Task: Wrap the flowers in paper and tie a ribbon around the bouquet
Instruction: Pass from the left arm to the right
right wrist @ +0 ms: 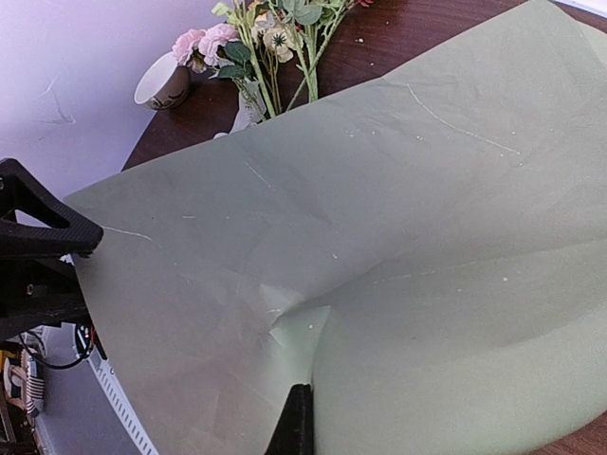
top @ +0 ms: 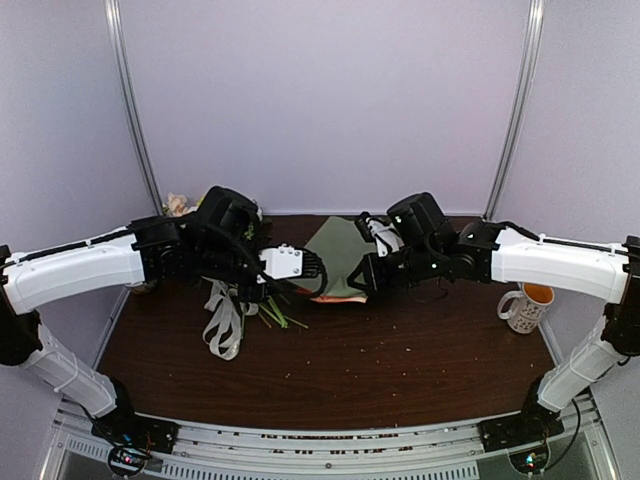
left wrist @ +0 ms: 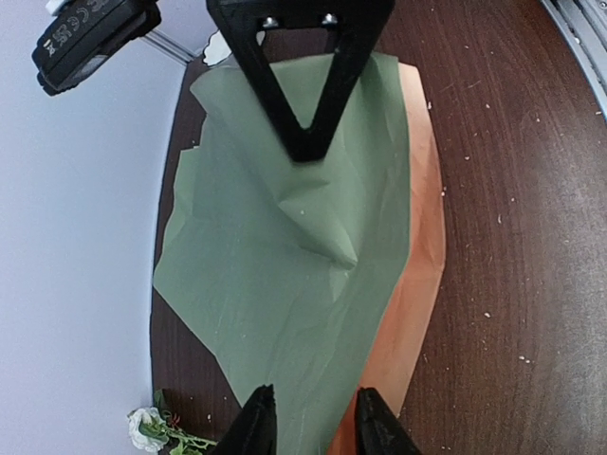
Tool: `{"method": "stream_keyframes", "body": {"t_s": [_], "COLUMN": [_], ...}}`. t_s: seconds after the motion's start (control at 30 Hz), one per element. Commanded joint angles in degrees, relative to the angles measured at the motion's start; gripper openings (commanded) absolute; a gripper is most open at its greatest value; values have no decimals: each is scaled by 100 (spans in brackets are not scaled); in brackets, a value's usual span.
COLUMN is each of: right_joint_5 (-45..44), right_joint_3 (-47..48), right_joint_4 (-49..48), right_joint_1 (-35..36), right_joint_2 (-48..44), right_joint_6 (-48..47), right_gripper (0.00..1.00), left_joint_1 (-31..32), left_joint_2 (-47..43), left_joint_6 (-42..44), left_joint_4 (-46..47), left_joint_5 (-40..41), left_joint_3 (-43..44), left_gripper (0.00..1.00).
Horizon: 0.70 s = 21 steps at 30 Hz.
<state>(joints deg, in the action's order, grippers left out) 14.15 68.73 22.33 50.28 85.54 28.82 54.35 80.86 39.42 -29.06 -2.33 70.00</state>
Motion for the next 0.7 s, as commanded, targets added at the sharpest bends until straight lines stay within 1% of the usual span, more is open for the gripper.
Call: {"method": "stream_keyframes", "body": {"t_s": [0.0,0.13,0.17,0.3,0.37,0.4,0.53,0.67], "right_joint_5": [17,26,26,38,79,98,180,242], "right_joint_3": [3,-6,-17,-74,-96,-101,-331,-955], "right_joint_4": [-61,-49,-52,-70,-60,-29,-37,-318], "right_joint_1": [22,17,20,22,19,17,-60,-362], "right_joint_2": [-55,-68,-71,-94,-111,-132,-455,-1112], "right_joint_6": [-49,-59,-68,-57,-51,-52,44,246], "right_gripper": [0,0,0,0,1,6,38,54], "left_joint_1": [17,22,18,22,22,15,7,-88], "left_joint_2": [128,321,371,517,540,541,456,366], "left_joint_6": [79,79,71,-25,-146,-248,-876,-1881], "left_joint_4": [-81,-135,-133,-131,-128,-108,257,675], "left_joint_5": [-9,82,155,196,140,136,272,268], "left_joint_3": [129,209,234,337,343,329,129,-76], "left_gripper": [33,33,31,14,0,0,0,0]}}
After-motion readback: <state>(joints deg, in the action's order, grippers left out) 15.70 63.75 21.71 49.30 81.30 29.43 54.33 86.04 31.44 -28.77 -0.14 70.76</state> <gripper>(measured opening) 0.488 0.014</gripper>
